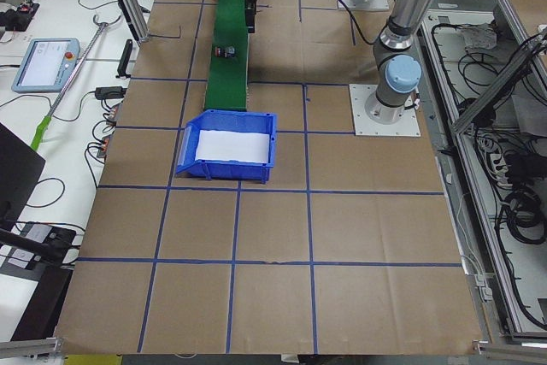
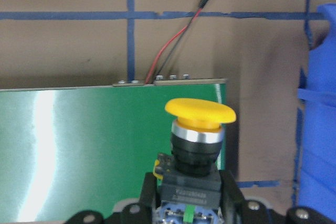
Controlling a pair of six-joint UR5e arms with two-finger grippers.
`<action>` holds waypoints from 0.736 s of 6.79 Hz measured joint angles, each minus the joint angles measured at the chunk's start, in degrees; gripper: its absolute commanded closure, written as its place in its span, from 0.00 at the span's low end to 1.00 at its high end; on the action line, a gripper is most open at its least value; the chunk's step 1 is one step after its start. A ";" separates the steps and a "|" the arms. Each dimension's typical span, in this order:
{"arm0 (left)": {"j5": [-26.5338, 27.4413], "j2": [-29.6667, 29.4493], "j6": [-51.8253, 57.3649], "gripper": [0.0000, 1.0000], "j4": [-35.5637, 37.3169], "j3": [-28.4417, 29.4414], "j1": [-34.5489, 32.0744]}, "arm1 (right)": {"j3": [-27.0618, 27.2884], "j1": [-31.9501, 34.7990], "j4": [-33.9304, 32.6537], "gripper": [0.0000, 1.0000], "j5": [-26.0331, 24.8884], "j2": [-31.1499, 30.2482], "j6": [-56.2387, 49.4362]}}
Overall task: Transport two buttons from left to right
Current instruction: 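Carry the yellow button with the right gripper into the empty blue bin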
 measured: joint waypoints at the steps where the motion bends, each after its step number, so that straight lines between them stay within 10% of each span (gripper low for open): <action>1: 0.00 0.09 0.04 0.00 0.00 0.00 0.00 | -2.11 -4.95 2.46 0.99 0.04 -0.29 -5.98; 5: 0.00 0.33 0.23 0.00 0.00 -0.07 0.00 | 4.83 -17.17 -0.52 0.99 4.09 -1.30 -21.59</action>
